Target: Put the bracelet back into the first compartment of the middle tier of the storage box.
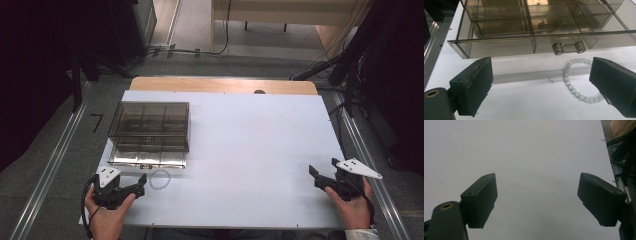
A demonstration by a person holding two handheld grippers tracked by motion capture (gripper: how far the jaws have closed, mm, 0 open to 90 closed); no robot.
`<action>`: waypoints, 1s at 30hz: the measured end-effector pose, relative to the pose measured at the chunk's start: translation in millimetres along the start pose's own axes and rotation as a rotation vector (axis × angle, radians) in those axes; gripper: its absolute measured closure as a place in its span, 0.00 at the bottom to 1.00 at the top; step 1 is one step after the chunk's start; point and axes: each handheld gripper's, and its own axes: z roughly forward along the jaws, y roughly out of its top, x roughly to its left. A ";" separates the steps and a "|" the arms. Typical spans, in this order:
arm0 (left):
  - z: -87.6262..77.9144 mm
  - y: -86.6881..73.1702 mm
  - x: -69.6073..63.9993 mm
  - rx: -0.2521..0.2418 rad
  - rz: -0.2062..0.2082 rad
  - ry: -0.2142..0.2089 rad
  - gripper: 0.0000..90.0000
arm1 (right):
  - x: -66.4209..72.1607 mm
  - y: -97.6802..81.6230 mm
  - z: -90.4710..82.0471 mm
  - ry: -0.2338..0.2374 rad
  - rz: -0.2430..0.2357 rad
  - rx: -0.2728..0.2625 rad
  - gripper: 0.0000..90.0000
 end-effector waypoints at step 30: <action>16.1 2.9 -28.5 0.024 0.060 -0.037 0.07 | 0.7 0.4 0.7 0.000 -0.006 0.000 0.16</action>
